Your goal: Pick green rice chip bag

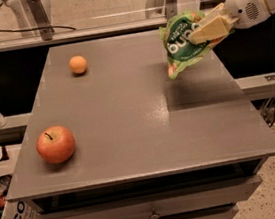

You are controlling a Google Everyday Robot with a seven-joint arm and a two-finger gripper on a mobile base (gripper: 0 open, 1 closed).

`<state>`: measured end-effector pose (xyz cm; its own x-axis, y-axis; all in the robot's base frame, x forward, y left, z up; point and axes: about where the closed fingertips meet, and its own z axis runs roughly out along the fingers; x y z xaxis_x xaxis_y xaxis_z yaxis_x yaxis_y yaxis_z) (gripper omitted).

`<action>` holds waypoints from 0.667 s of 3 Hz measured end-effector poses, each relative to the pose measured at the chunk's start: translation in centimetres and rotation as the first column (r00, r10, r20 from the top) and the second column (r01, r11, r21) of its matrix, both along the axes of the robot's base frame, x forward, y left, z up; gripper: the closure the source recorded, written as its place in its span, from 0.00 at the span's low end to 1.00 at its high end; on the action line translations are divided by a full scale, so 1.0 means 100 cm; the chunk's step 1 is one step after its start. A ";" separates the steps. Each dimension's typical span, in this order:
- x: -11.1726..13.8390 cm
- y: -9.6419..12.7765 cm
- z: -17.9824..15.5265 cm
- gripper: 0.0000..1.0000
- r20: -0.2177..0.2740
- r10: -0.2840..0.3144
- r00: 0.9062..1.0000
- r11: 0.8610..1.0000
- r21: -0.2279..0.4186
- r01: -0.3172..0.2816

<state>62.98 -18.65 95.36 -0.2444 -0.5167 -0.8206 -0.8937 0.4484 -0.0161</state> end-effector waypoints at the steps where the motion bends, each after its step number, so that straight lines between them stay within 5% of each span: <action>1: -0.008 0.014 0.021 1.00 0.001 0.054 0.999 0.996 0.070 -0.054; 2: -0.008 0.015 0.021 1.00 0.001 0.054 0.999 0.996 0.070 -0.054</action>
Offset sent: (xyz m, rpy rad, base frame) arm -0.0058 0.0107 0.0152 0.0523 0.0015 0.0404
